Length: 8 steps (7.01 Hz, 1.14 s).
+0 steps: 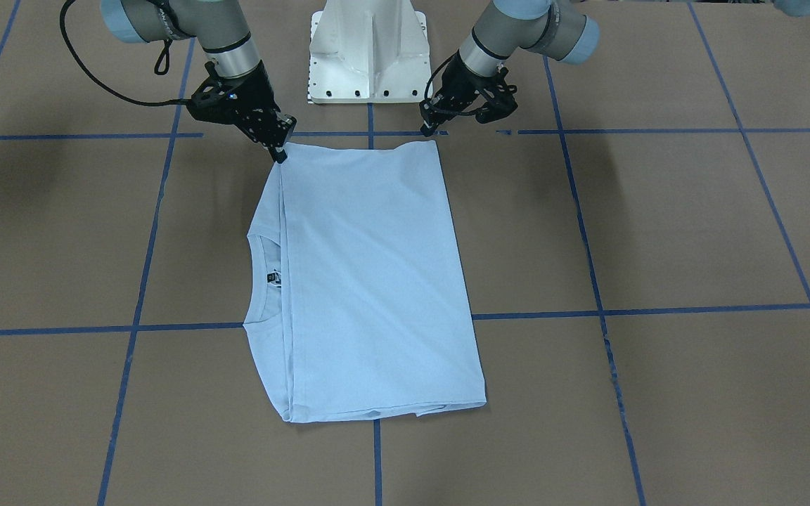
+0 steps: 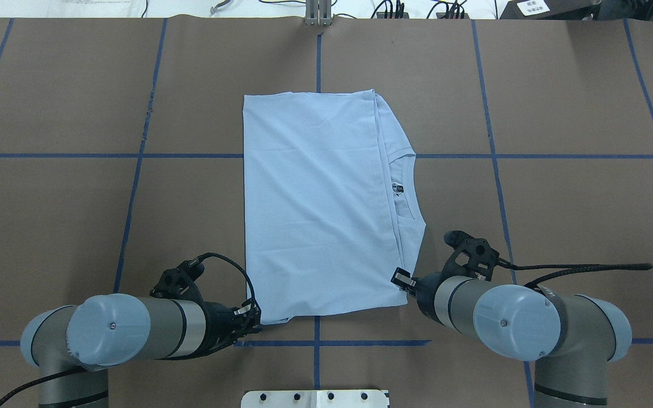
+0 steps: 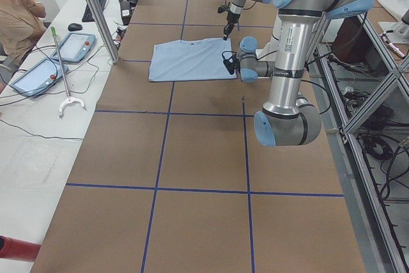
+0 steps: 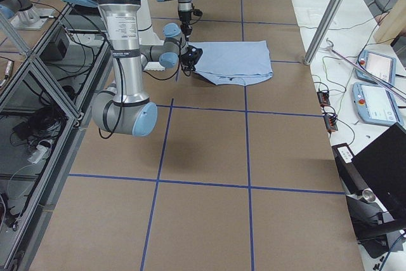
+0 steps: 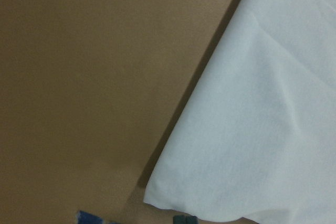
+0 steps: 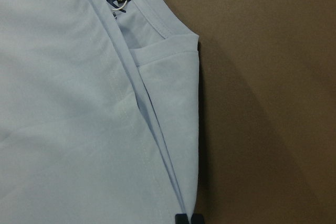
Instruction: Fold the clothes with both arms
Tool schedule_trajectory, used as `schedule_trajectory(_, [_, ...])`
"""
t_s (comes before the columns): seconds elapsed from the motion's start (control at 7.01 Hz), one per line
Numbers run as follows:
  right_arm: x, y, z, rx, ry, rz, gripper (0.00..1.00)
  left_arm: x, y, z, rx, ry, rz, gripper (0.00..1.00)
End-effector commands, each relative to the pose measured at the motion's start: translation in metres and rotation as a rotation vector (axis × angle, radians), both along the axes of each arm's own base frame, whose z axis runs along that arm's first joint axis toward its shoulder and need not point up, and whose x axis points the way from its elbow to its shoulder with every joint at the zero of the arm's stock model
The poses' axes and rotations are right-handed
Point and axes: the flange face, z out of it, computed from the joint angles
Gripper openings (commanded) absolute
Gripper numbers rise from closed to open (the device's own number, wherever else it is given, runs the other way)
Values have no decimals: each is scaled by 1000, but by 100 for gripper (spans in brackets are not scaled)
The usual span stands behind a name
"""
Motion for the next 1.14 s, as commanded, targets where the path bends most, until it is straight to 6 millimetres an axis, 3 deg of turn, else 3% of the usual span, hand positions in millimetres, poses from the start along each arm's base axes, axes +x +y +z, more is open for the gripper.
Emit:
schedule_trajectory(0.0, [-1, 2, 0, -3, -2, -1, 0, 6, 3, 10, -2, -49, 7, 48])
schedule_trajectory(0.86, [-1, 2, 0, -3, -2, 0, 0, 21, -8, 22, 21, -83, -43, 46])
schedule_trajectory(1.0, [-1, 2, 0, -3, -2, 0, 0, 25, -9, 16, 21, -74, -42, 39])
